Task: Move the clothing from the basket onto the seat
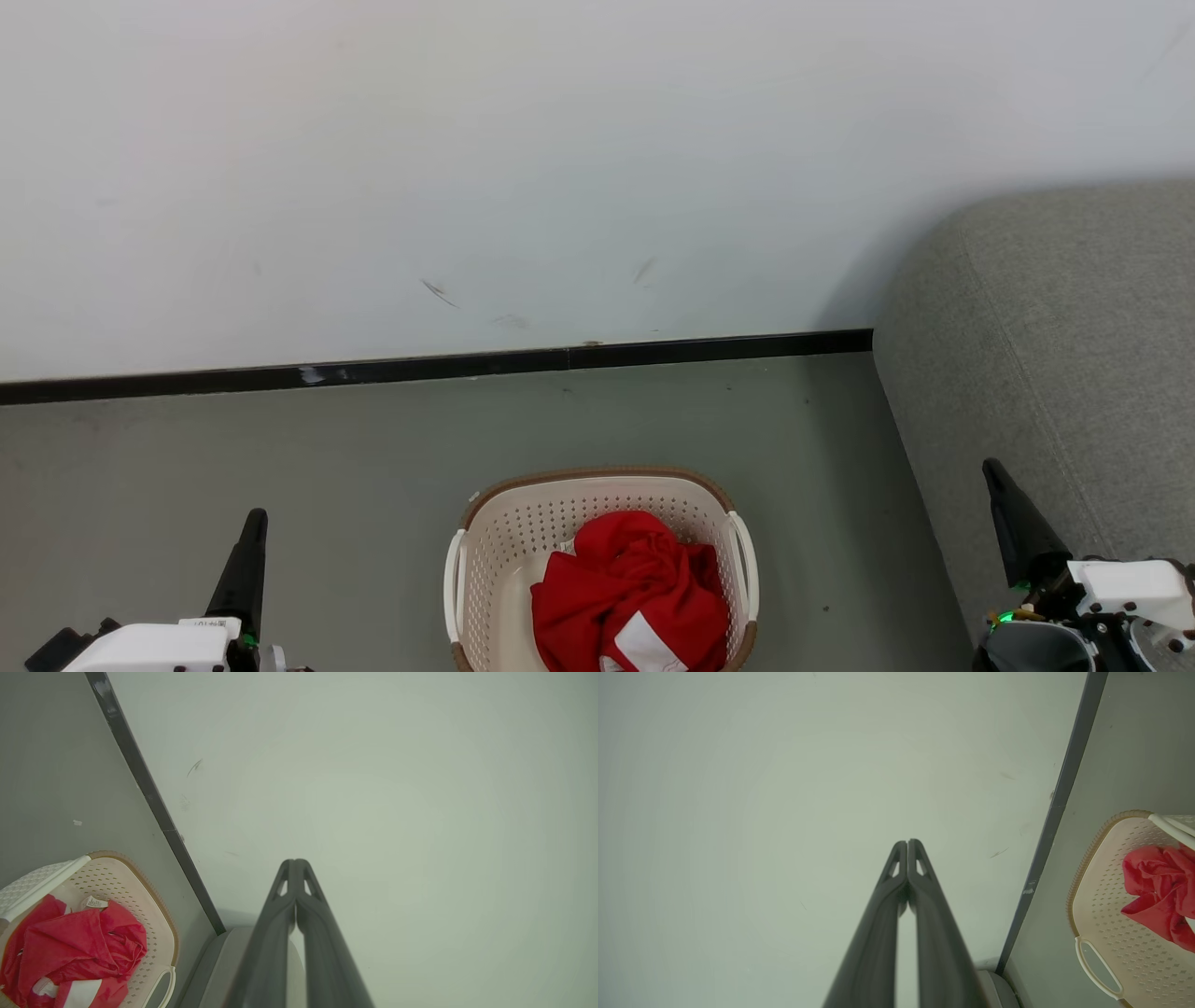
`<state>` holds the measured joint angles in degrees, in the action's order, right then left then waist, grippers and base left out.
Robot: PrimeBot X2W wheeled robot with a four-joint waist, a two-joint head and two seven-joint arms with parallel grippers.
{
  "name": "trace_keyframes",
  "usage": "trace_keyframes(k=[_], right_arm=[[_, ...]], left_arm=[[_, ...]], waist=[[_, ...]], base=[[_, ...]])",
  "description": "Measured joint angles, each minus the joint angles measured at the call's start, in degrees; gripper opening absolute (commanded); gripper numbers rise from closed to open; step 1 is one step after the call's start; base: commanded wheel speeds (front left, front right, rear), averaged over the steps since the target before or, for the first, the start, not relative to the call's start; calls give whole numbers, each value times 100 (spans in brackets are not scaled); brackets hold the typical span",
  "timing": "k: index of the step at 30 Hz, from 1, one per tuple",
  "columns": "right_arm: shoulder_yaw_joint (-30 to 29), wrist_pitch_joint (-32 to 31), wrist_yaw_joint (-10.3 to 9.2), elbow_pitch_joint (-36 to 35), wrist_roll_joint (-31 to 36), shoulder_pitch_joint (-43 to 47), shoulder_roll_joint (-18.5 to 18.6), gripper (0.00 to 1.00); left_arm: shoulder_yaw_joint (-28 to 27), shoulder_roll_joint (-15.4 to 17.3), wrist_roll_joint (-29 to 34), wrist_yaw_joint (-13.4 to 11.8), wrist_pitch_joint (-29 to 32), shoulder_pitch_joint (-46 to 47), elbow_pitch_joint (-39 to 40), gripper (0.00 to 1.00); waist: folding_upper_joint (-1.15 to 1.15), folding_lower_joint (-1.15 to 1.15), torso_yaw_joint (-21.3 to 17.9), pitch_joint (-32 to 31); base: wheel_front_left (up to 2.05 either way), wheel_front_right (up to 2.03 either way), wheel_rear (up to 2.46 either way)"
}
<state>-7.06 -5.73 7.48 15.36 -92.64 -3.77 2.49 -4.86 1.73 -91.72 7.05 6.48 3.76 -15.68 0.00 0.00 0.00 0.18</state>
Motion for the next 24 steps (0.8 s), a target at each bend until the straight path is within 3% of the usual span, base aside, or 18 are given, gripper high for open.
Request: trace_keyframes(k=[24], right_arm=[[-2,0,0,0,1,0,0,0]], left_arm=[[0,0,0,0,0,0,1,0]], waist=[[0,0,0,0]], base=[[0,0,0]])
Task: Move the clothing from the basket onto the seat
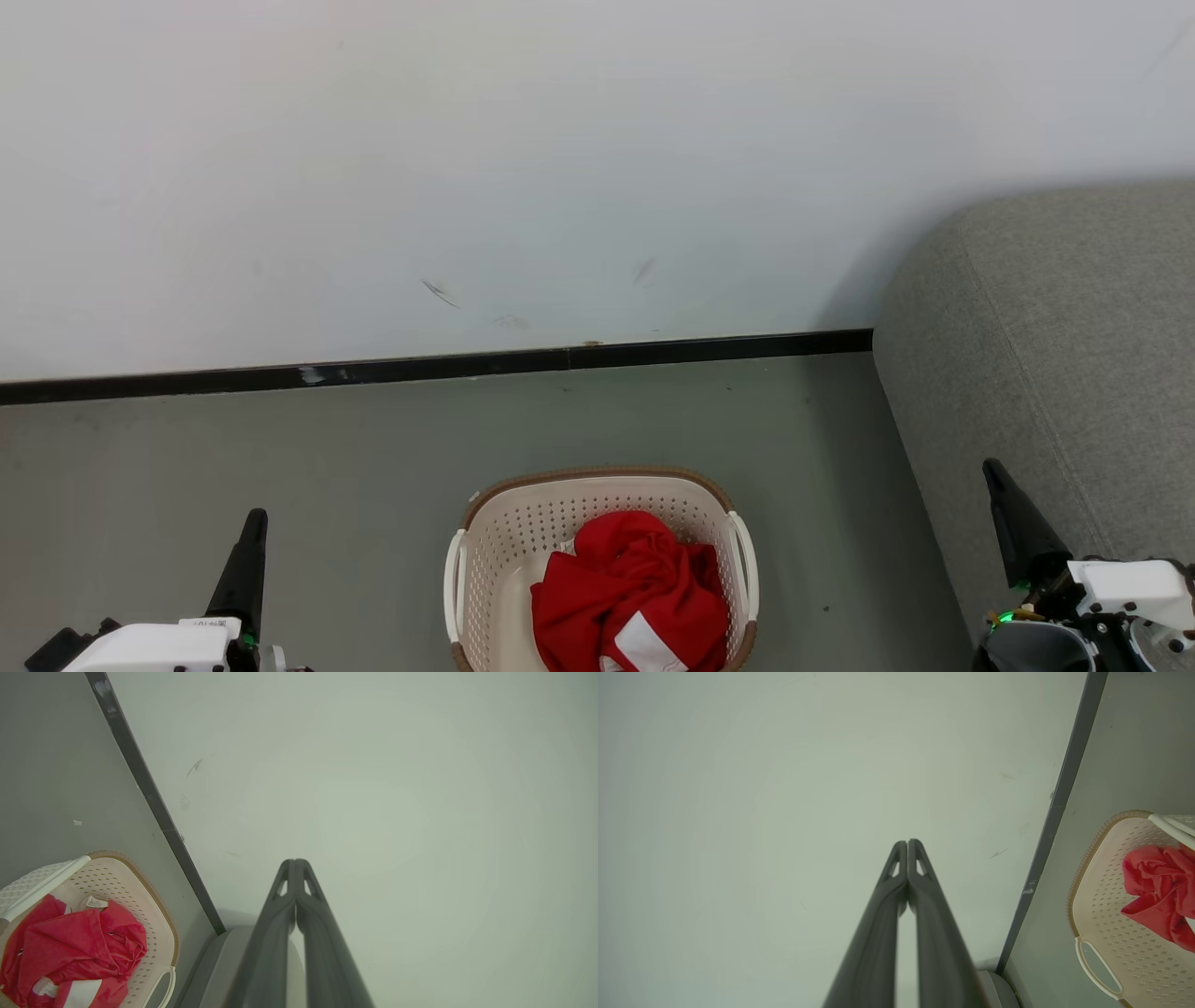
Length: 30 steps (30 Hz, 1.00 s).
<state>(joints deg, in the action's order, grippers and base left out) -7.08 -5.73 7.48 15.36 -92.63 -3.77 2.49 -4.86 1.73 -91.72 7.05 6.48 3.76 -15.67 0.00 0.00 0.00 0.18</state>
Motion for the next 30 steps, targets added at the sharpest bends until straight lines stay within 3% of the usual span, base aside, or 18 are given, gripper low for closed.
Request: trace_keyframes(k=[28,29,30], right_arm=[[-2,-7,0,0,0,0,-1,0],[-2,-7,0,0,0,0,-1,100],[-2,-7,0,0,0,0,-1,100]], left_arm=[[0,0,0,0,0,0,0,0],[0,0,0,0,0,0,0,100],[0,0,0,0,0,0,0,100]], waist=[[0,0,0,0],[0,0,0,0],[0,0,0,0]], base=[[0,0,0],[0,0,0],[0,0,0]])
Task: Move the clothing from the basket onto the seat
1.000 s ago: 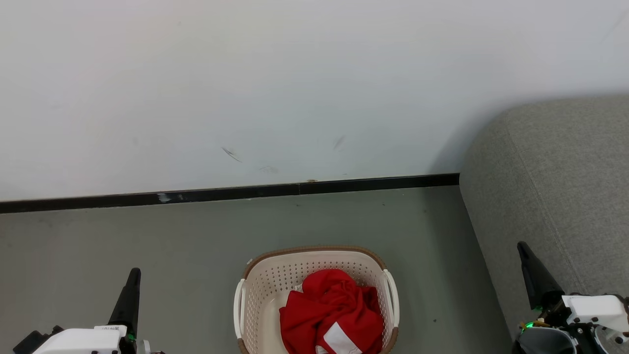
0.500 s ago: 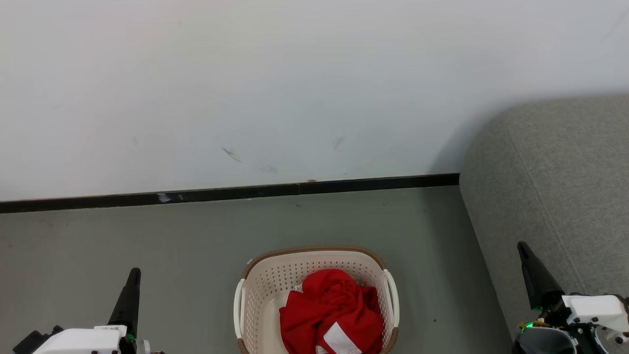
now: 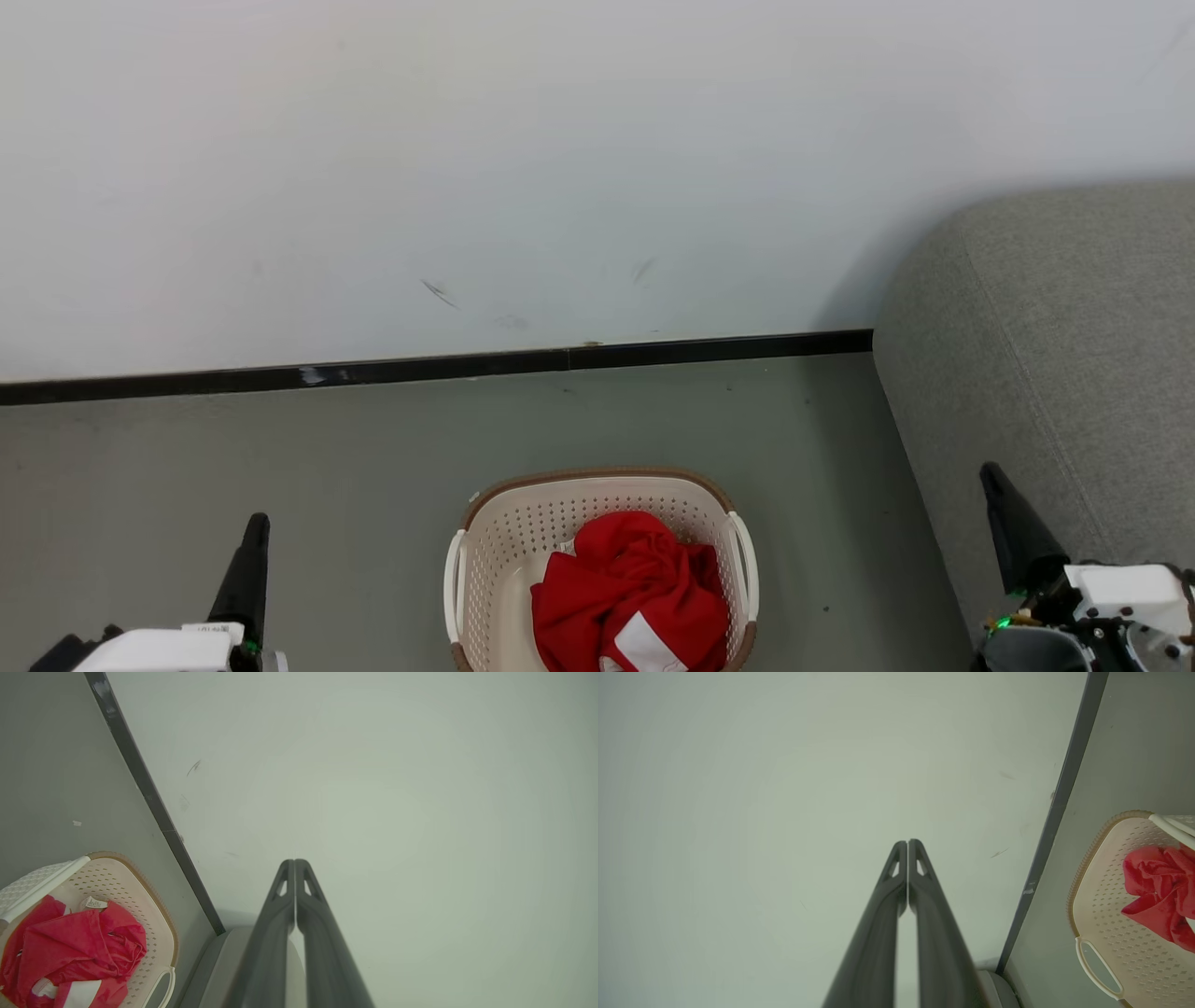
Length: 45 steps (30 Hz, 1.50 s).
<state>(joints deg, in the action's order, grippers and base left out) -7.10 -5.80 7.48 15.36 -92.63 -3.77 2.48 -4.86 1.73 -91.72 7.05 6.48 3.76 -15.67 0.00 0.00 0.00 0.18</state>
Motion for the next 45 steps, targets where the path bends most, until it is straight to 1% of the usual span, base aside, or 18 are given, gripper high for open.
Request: trace_keyframes(k=[7,16,24,30,38,42,45], right_arm=[[56,2,0,339,0,389,-176,100],[134,140,0,186,43,402,-178,100],[234,332,0,56,220,418,-176,100],[292,432,0,-8,382,475,-172,100],[405,615,0,-126,756,475,-163,100],[437,689,0,-166,1134,476,-71,100],[436,754,0,-202,1499,478,12,100]], left_arm=[[68,-197,2,-19,-3,-330,-358,100],[256,-180,67,-19,-188,-328,-281,100],[436,-165,268,-35,-347,-327,-192,100],[561,-158,479,-44,-466,-324,-126,100],[631,-137,827,-132,-653,-314,-10,100],[647,-126,1050,-171,-716,-312,48,100],[675,-120,1294,-203,-793,-310,101,100]], waist=[[0,0,-1,1],[0,0,-10,1],[0,4,-28,6],[0,23,-43,-7],[0,64,-56,-54],[0,83,-61,-86],[0,93,-64,-110]], base=[[0,0,0],[0,0,0],[0,0,0],[0,0,0],[0,0,0],[0,0,0],[0,0,0]])
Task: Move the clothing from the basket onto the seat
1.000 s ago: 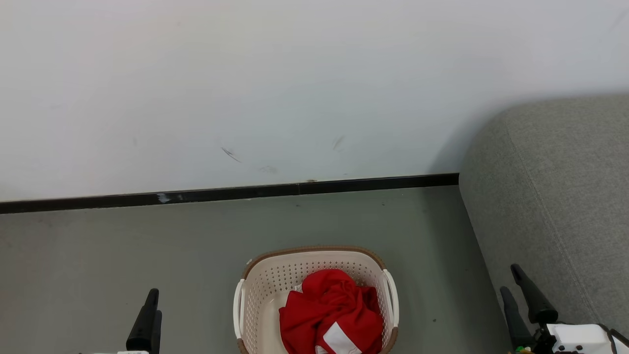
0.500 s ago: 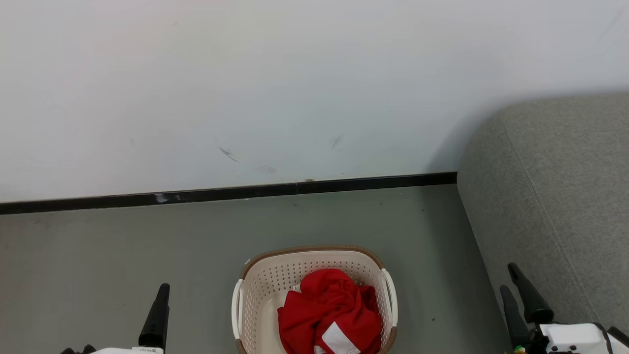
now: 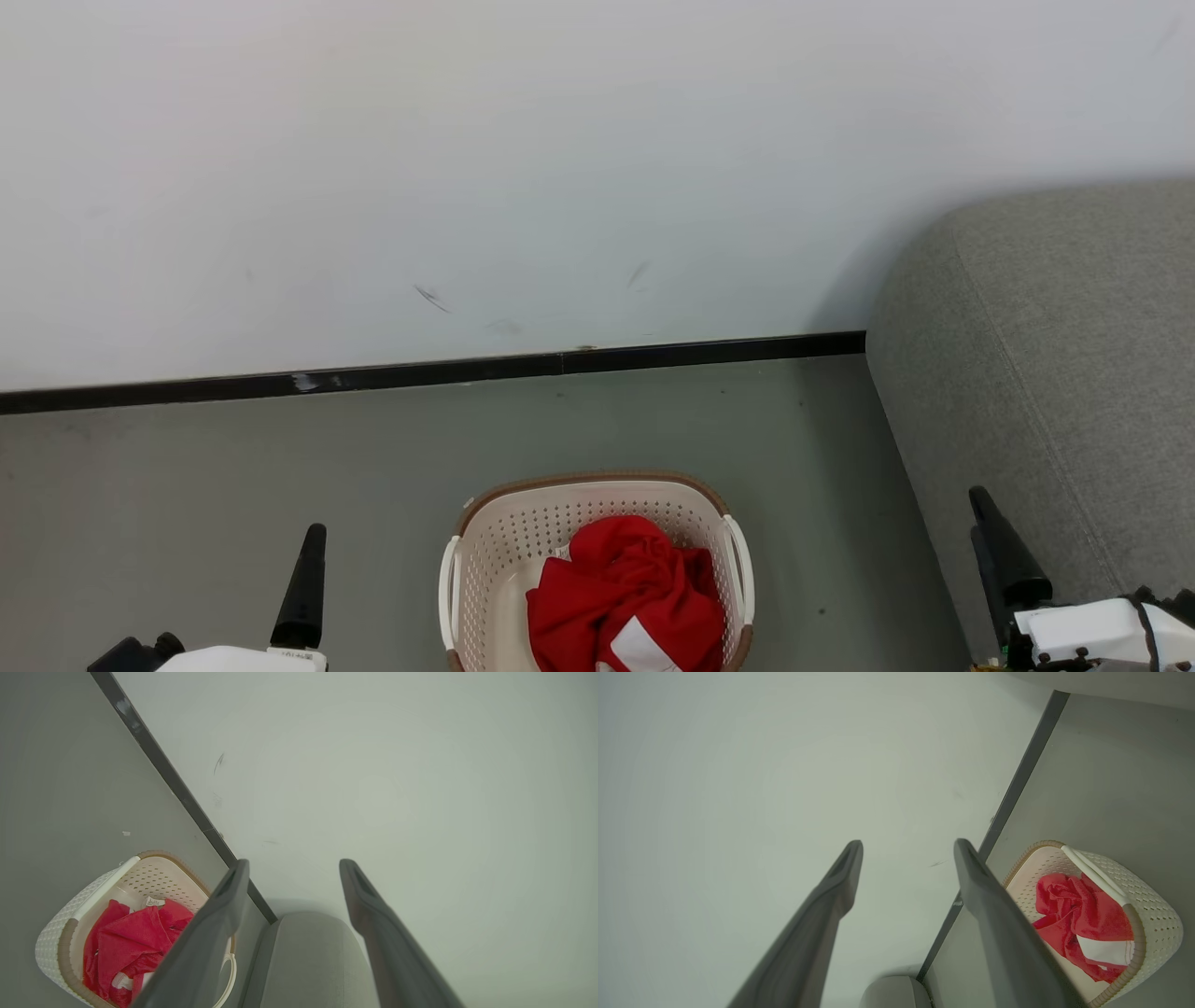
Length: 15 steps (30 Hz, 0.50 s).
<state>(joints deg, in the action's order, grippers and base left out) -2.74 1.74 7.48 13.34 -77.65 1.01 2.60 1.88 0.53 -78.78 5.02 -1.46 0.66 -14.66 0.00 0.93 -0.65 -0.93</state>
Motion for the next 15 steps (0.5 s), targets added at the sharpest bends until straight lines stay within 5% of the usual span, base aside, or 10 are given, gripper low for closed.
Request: trace_keyframes(k=[9,15], right_arm=[[98,187,0,-174,1146,-1,135,100],[234,301,0,-249,1846,-1,148,100]], left_arm=[[127,59,1004,-137,-180,5,186,100],[290,162,1808,-236,-301,17,337,100]], waist=[[0,5,5,-47],[0,-19,7,-47]], base=[[0,0,0],[0,0,0]])
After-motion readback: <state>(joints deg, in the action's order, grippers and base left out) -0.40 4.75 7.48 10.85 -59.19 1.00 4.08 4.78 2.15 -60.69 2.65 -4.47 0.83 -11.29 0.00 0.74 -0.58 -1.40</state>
